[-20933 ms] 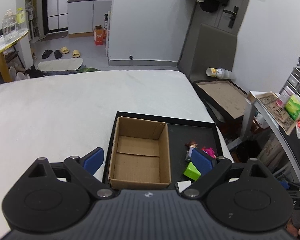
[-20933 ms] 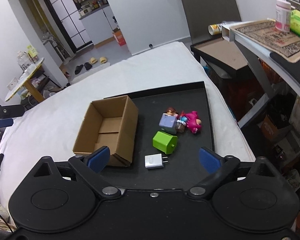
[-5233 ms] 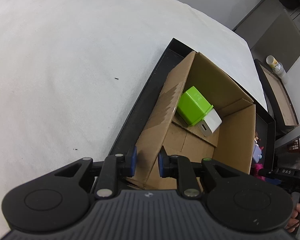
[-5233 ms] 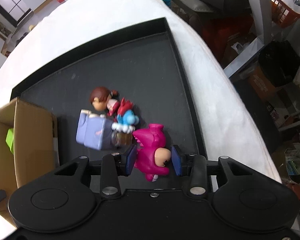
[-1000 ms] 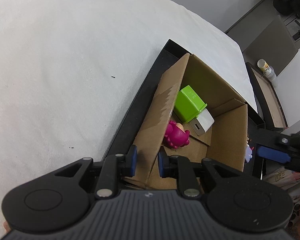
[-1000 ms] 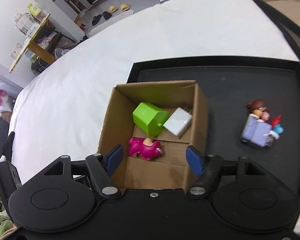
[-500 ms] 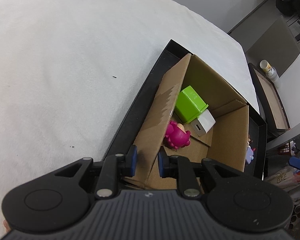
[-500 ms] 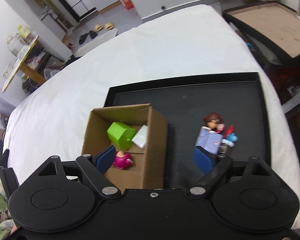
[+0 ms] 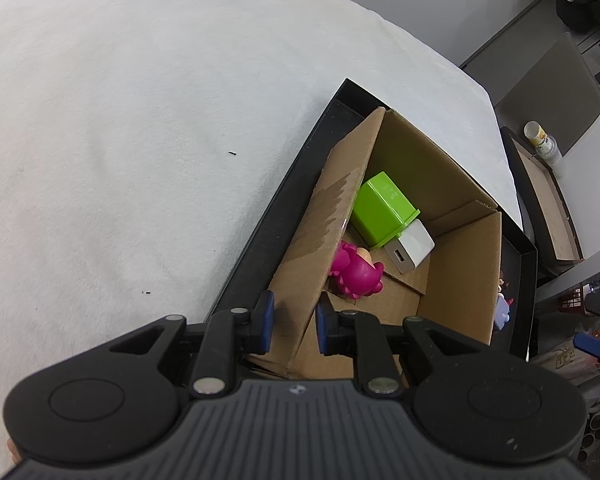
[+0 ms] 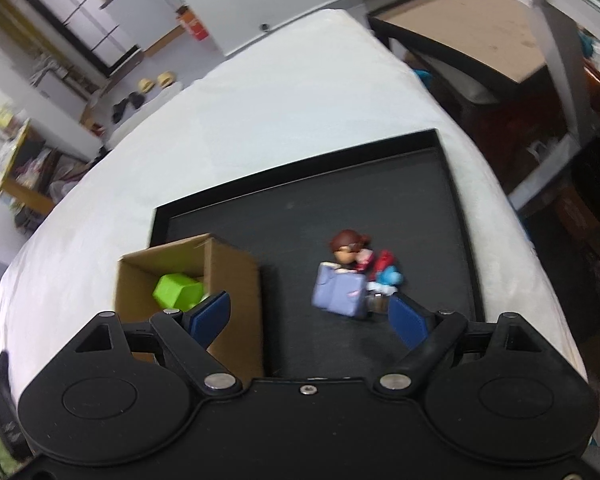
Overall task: Organize rigid objects
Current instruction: 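Move the right tool to the blue figure with beer mug and grasp it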
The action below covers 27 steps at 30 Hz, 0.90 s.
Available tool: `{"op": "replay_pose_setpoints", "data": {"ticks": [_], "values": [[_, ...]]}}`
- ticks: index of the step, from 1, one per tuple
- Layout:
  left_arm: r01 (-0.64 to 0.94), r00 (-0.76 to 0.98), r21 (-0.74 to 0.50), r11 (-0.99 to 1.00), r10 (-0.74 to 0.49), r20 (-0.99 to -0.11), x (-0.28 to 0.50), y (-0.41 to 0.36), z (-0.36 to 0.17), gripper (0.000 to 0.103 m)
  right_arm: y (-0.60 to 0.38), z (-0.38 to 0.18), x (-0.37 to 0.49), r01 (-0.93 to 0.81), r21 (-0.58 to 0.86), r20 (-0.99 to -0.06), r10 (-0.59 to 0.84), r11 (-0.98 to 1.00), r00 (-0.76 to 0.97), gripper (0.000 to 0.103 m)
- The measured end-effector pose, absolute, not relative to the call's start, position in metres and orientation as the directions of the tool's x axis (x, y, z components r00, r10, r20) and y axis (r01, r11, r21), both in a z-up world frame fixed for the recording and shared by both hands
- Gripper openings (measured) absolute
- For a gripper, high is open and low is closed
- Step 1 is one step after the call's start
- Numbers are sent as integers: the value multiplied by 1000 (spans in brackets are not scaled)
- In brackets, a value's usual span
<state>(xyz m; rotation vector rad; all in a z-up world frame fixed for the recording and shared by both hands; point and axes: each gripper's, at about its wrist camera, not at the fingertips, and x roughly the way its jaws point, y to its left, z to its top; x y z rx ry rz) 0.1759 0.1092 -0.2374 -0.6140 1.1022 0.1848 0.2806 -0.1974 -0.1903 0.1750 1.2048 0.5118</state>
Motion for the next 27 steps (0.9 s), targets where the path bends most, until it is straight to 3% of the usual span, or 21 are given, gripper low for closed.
{"op": "replay_pose_setpoints", "data": {"ticks": [1,6,11,27], "values": [[-435,455,-373,820,-157,-876,176,109,-237,19,-199,-194,283,-275,388,-848,458,880,266,84],[-439,453,-372,818,-156,-878,177,110,-238,19,-207,-213,293,-232,380,-863,434,895,258,57],[-439,453,-370,819,-155,-878,177,111,-238,19,-211,-237,302,-180,357,-886,393,917,245,44],[-441,453,-373,816,-156,-878,179,113,-239,19,-203,-282,313,-154,302,-922,329,941,205,37]]}}
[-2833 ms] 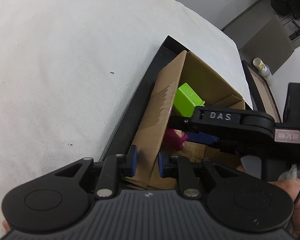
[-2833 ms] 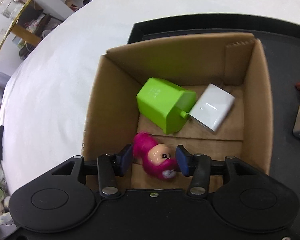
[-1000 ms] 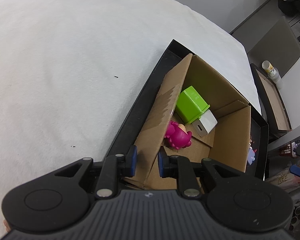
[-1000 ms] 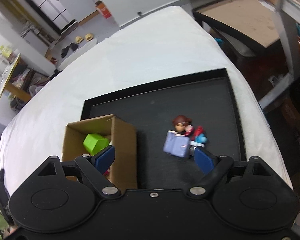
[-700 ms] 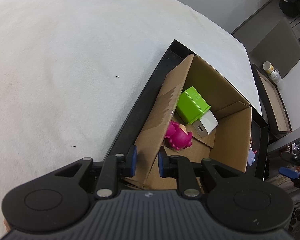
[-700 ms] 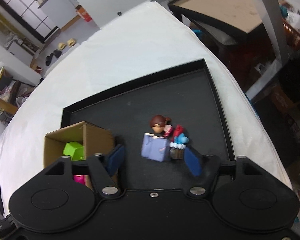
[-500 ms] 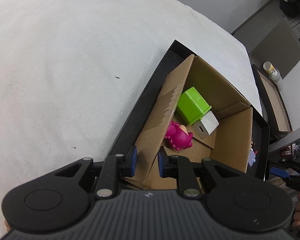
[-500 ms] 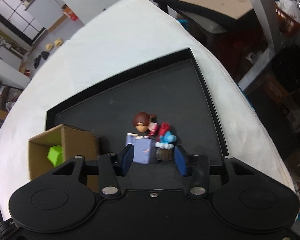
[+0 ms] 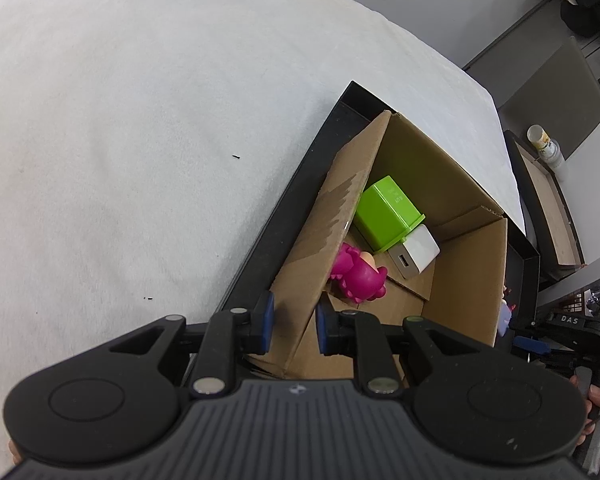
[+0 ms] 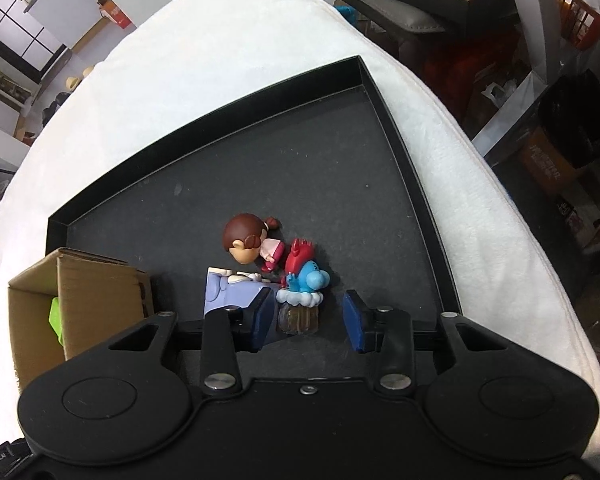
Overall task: Organize rigid objects
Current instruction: 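Move the right tool to the blue figure with beer mug and grasp it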
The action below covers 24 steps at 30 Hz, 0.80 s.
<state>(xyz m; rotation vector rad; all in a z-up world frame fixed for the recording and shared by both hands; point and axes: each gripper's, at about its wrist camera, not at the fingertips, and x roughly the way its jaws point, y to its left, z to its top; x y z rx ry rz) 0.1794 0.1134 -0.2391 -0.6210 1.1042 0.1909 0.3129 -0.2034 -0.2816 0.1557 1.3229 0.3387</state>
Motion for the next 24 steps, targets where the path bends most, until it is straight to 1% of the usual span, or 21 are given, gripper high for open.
{"op": "replay_pose_setpoints", "data": {"ticks": [10,13,16,24], "values": [[-440,454,-373,817,-156,-877,179,113,-239,19,-193,-293,318,-192,300,-922,336,934,194,38],[-439,455,-378,815,-161,-876,180,114,-240,19,-184,-308,315,-194,246,-947,279,950,163,36],[-435,456,-379,817,-163,-875,179,114,-241,19,-179,-305,310,-220,219,-941,265,951,210,36],[-434,456,-380,817,-165,-875,180,115,-240,19,-182,-299,305,-215,207,-942,254,954,219,35]]}}
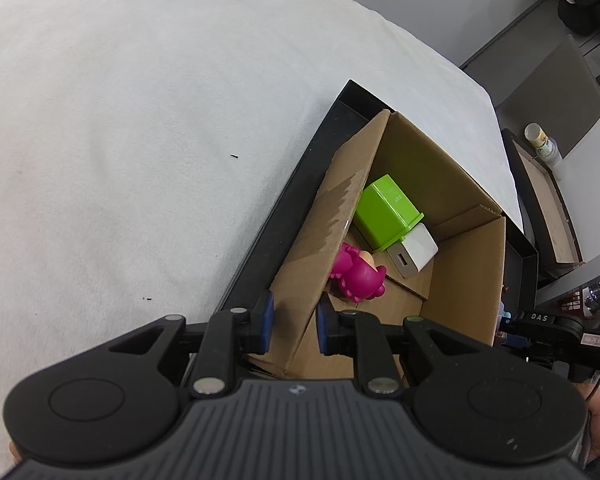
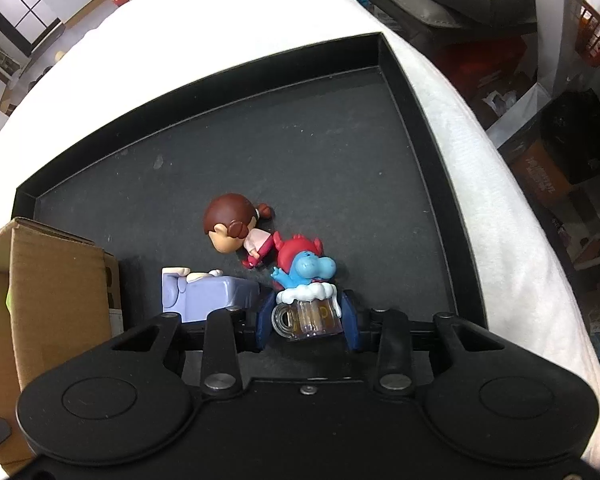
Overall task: Organize rigid objects
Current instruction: 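Move the right tool to the blue figure with beer mug and grasp it, then carry the blue figure into the box with the right tool and release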
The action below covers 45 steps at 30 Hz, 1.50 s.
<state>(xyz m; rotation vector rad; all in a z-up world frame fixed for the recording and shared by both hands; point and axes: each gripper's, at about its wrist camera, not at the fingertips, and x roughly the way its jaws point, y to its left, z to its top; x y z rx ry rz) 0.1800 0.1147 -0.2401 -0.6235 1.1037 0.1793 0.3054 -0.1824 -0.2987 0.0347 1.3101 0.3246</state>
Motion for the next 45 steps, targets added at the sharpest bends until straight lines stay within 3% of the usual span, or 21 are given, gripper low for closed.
{"op": "replay_pose_setpoints", "data": {"ticks": [45], "values": [[-385,484,-411,826,-198,-852,172,110,-231,19,-130,-174,241,-387,386,-840,493,837,228,35]]}}
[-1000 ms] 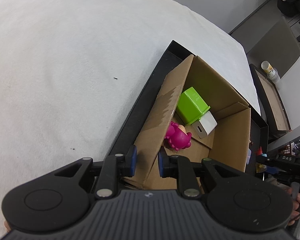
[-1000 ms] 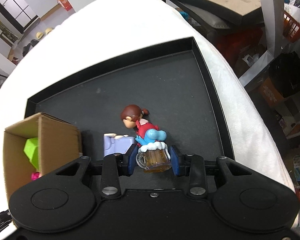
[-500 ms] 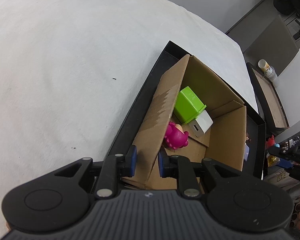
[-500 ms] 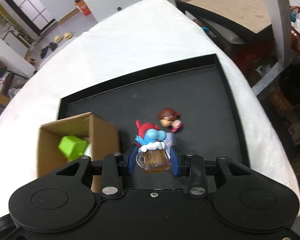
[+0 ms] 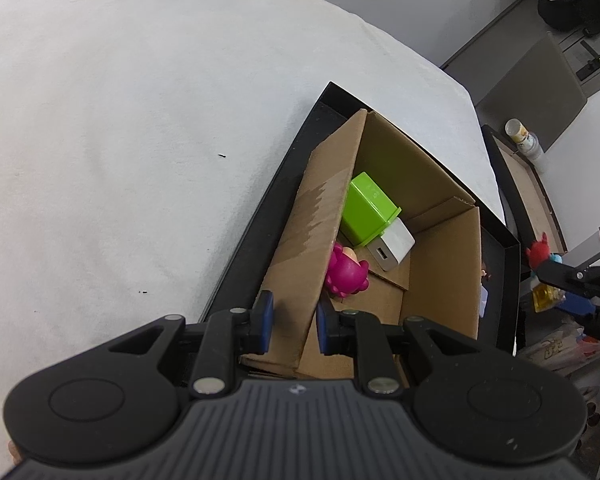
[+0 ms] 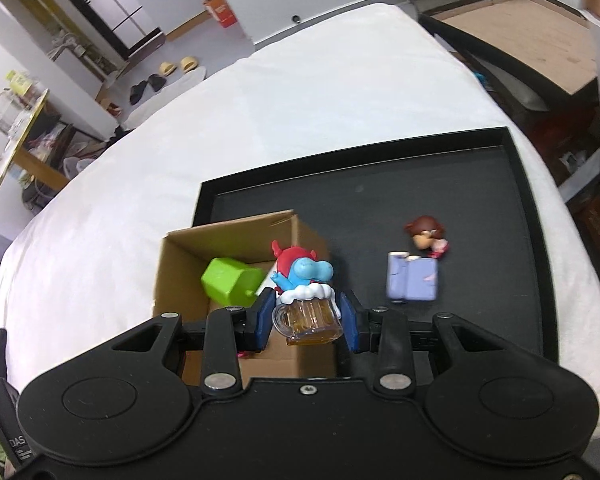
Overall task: Organize rigid objects
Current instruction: 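Carry the blue figure into the box with the right tool and release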
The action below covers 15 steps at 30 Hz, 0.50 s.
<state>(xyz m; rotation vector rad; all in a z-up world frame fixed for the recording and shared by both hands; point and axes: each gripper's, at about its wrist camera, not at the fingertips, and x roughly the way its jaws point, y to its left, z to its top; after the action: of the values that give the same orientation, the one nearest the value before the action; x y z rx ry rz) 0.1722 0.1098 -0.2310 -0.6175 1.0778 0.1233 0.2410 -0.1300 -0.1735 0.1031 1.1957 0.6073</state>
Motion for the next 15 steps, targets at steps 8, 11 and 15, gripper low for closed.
{"op": "replay_pose_setpoints", "data": {"ticks": [8,11,15], "values": [[-386,480,-411,826,-201,-854,173,110,-232,19,-102,-177,227,-424,392,-840,505,816,197,35],[-385,480,-410,827,-200,-854,172,111,-232,19,-91,-183,223,-436,388,-846,502,812,182,35],[-381,480,-415,826,-208,-852,171,112,-233,19,-77,-194,218,-450,369,-860,483,813,168,35]]}}
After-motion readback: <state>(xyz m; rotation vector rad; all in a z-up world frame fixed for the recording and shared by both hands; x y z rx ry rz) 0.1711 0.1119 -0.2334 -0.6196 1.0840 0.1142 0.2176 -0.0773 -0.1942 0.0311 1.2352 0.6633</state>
